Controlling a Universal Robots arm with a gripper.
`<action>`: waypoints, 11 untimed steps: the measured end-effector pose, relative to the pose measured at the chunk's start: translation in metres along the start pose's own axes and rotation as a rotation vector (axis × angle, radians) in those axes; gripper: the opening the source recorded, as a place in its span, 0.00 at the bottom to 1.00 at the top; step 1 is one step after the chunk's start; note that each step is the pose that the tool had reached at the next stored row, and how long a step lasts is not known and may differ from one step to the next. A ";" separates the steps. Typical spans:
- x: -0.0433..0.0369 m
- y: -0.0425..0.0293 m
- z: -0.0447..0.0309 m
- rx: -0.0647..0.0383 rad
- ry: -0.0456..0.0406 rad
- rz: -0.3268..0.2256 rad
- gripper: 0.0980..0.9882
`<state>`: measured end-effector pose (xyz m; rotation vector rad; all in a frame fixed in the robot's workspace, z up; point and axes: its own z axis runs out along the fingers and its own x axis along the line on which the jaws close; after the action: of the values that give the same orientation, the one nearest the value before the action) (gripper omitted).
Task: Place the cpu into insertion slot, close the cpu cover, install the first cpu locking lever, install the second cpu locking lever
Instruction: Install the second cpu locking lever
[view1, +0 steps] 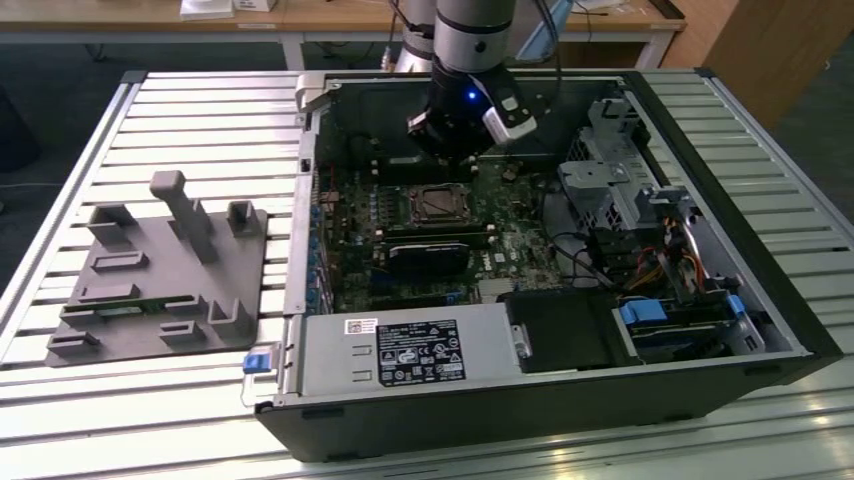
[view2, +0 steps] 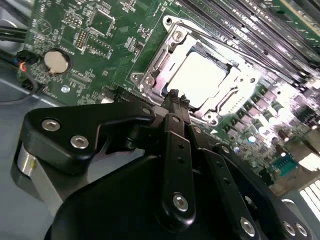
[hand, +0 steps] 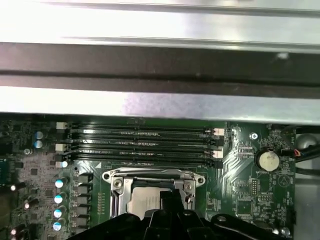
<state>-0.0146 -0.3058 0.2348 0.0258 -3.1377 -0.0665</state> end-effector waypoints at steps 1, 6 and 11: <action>0.0001 -0.0005 -0.0005 0.000 -0.0001 0.000 0.01; 0.0005 -0.0106 -0.0009 0.000 -0.0001 0.000 0.01; 0.0008 -0.0256 -0.0015 0.000 -0.0001 0.000 0.01</action>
<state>-0.0150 -0.3315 0.2352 0.0257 -3.1378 -0.0668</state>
